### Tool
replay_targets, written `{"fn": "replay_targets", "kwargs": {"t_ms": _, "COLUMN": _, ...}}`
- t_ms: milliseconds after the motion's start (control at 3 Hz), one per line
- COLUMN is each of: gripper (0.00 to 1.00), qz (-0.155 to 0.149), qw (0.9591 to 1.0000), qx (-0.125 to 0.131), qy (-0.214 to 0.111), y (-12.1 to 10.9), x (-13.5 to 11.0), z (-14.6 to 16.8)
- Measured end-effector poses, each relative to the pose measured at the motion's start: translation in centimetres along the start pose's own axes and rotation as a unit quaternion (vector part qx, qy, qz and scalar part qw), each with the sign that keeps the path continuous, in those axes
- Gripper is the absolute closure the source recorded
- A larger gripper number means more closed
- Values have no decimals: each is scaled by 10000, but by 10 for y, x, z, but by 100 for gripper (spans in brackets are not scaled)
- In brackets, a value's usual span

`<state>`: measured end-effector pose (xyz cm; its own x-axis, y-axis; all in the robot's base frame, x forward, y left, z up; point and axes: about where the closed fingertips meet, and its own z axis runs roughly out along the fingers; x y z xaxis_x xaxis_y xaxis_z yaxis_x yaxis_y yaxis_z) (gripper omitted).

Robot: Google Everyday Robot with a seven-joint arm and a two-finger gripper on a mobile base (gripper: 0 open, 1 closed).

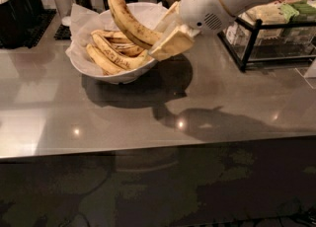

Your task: Pick banana from white bowl

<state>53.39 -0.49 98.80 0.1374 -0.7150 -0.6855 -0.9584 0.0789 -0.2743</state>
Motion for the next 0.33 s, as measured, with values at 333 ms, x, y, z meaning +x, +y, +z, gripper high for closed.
{"fn": "replay_targets", "kwargs": {"t_ms": 333, "gripper": 100, "qz": 25, "qw": 10000, "qx": 27, "qy": -2, "y": 0, "x": 2, "z": -4}}
